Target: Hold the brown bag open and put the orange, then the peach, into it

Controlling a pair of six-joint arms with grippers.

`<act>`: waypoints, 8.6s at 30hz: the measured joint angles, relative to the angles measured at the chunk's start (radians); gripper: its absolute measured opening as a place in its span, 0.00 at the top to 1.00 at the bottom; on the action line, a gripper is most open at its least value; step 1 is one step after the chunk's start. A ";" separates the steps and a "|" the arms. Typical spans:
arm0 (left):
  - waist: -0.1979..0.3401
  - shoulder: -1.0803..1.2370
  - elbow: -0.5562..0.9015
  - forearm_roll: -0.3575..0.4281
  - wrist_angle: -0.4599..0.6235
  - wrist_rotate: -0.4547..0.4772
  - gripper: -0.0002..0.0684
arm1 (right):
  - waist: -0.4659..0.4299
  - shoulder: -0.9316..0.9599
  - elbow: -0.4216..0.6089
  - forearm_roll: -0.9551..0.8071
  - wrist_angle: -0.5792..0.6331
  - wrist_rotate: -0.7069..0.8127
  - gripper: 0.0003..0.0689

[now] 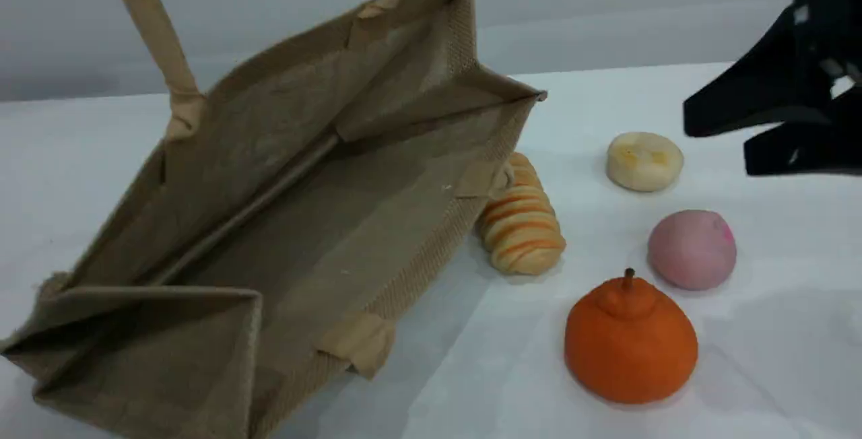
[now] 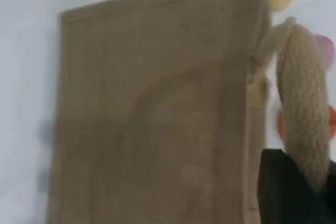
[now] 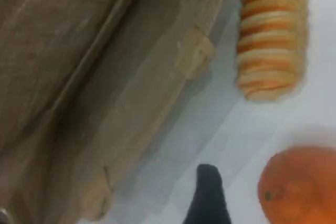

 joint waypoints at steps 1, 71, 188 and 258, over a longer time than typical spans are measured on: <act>0.000 0.000 0.000 -0.014 0.008 0.019 0.88 | 0.000 0.020 0.000 0.021 -0.017 -0.021 0.30; 0.000 0.000 0.000 -0.019 -0.024 0.042 0.88 | 0.336 0.143 -0.108 0.166 -0.192 -0.224 0.94; 0.000 0.000 0.000 -0.028 -0.016 0.035 0.88 | 0.306 0.333 -0.470 -0.833 -0.218 0.635 0.27; 0.000 0.000 0.000 -0.028 0.003 0.018 0.88 | 0.675 0.481 -0.617 0.169 -0.304 -0.098 0.97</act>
